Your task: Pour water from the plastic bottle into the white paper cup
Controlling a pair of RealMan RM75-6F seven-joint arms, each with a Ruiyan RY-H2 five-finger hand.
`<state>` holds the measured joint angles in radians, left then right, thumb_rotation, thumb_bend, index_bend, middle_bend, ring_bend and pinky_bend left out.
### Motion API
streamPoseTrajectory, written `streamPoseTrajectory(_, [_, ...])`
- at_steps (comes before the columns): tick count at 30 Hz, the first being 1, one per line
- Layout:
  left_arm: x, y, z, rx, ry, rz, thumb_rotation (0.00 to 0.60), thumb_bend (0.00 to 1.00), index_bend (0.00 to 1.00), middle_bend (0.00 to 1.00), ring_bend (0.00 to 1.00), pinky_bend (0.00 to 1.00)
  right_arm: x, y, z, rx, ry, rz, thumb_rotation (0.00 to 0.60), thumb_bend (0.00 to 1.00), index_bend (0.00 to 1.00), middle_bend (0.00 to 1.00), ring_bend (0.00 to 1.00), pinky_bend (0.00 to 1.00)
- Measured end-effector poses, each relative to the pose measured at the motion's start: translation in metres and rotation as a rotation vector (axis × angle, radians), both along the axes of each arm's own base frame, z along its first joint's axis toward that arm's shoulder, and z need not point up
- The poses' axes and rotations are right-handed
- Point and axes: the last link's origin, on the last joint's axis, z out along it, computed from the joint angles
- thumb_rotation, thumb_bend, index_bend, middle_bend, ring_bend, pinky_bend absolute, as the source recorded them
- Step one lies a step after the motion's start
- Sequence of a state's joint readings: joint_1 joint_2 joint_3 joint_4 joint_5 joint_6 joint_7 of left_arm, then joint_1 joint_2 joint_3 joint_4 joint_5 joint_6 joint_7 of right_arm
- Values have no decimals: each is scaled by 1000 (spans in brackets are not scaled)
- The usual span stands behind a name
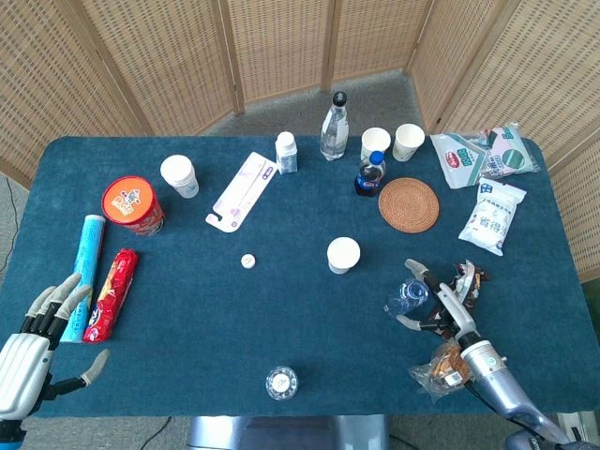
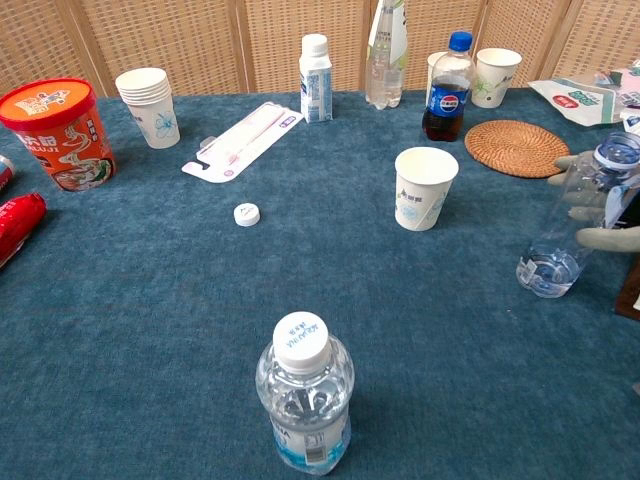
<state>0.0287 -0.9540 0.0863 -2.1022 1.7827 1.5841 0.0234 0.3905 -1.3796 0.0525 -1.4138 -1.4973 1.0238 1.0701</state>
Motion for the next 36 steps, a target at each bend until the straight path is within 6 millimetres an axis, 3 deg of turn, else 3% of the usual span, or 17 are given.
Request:
streamPoseTrajectory(6, [-1, 0, 1, 5, -1, 3, 443, 390, 51, 15, 0, 0, 1, -2, -2, 5, 2, -4, 600, 228, 16, 41, 0, 0])
streamPoseTrajectory(12, [-2, 0, 1, 8, 0, 8, 446, 389, 51, 15, 0, 0, 2, -5, -2, 2, -5, -11, 600, 227, 212, 217, 25, 40])
streamPoseTrajectory(21, [-2, 1, 1, 11, 0, 16, 443, 389, 51, 16, 0, 0, 3, -9, -5, -17, -19, -27, 600, 256, 343, 365, 163, 222])
streamPoseTrajectory(28, [-2, 1, 1, 13, 0, 15, 446, 389, 51, 17, 0, 0, 4, -13, -4, -56, -20, -31, 600, 306, 489, 525, 432, 433])
streamPoseTrajectory(36, [-2, 2, 0, 16, 2, 16, 443, 389, 51, 18, 0, 0, 7, -14, -3, -80, -28, -25, 600, 324, 589, 609, 514, 528])
